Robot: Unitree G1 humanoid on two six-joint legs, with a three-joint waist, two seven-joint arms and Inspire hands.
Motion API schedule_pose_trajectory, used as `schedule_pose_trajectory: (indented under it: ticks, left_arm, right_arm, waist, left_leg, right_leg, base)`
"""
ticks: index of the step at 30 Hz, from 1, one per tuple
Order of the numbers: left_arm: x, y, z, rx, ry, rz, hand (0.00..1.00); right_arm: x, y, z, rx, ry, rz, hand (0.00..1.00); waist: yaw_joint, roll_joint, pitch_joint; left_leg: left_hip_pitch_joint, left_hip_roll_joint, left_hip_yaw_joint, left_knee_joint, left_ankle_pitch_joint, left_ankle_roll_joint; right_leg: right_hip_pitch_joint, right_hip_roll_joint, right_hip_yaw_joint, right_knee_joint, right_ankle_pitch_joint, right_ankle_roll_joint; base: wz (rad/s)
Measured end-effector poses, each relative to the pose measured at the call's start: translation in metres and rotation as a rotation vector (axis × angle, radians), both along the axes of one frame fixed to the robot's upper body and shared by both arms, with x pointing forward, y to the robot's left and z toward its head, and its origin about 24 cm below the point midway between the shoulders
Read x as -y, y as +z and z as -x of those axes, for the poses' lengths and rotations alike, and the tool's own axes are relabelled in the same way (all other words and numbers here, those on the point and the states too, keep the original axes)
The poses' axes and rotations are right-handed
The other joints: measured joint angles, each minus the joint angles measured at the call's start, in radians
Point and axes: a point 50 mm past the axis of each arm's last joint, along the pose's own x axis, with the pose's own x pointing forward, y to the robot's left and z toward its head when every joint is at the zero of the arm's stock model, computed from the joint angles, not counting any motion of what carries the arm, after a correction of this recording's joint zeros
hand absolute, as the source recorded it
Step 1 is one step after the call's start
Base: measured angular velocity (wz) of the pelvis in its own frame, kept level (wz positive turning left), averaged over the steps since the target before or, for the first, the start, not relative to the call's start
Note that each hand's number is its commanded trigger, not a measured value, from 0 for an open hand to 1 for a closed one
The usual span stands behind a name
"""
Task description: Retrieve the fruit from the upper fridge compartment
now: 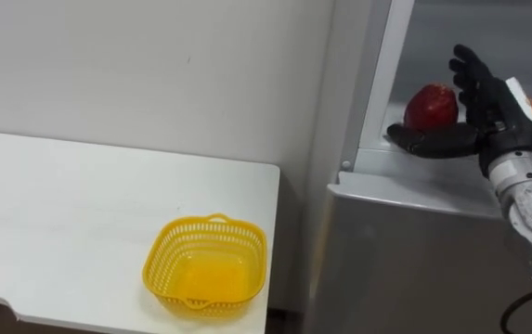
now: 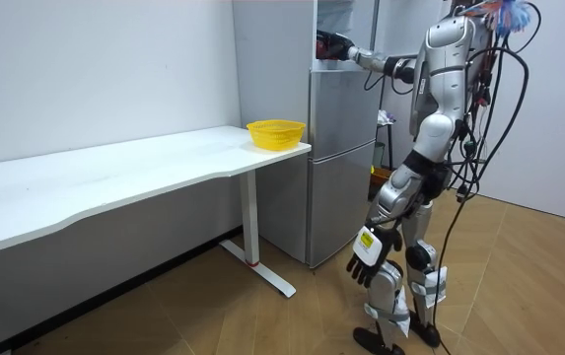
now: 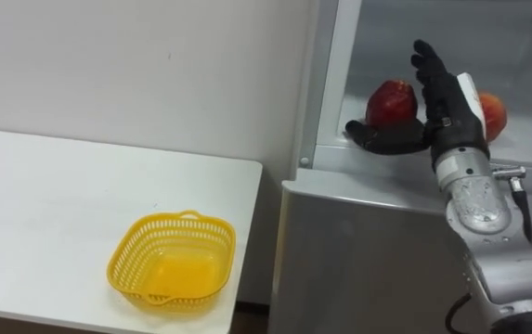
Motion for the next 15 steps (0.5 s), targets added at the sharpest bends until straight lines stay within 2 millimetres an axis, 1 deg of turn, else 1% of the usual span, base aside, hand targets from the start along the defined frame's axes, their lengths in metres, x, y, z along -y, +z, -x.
schedule_pose_trajectory:
  ticks: [5,7,9,15]
  left_arm:
    - [0.0000,-0.0004,0.0036,-0.015,0.008,-0.003,0.00]
    - [-0.0006,-0.0003,0.0023,-0.018,0.012,-0.008,0.00]
    - [-0.0009,-0.0004,0.0030,-0.023,0.016,-0.009,0.00]
    - [-0.0010,-0.0003,0.0016,-0.021,0.016,-0.009,0.00]
  right_arm:
    - [-0.0005,-0.0025,-0.0009,-0.036,0.034,-0.013,0.00]
    - [0.0030,-0.0059,-0.0018,-0.067,0.048,-0.041,0.00]
    - [0.0054,-0.0055,-0.0048,-0.089,0.058,-0.067,0.00]
    - [0.0073,-0.0063,-0.0095,-0.137,0.084,-0.063,0.00]
  waist:
    - [-0.003,-0.002,-0.0012]
    - [-0.003,-0.006,-0.0051]
    - [-0.003,-0.008,-0.0063]
    - [-0.004,-0.011,-0.0088]
  left_leg:
    - [0.000,0.001,0.002,0.002,0.000,0.000]
    - [0.001,0.001,0.001,0.002,0.000,0.000]
    - [0.003,0.001,0.002,0.002,0.000,0.000]
    - [0.008,0.001,0.001,0.003,0.000,0.000]
  right_leg:
    - [-0.001,0.000,-0.001,0.001,0.000,0.000]
    - [0.000,0.000,-0.002,0.001,0.000,0.000]
    - [0.002,-0.001,-0.002,0.001,0.000,0.000]
    - [0.009,-0.001,-0.002,0.000,0.000,0.000]
  base:
    - [0.00]
    - [0.00]
    - [0.00]
    - [0.00]
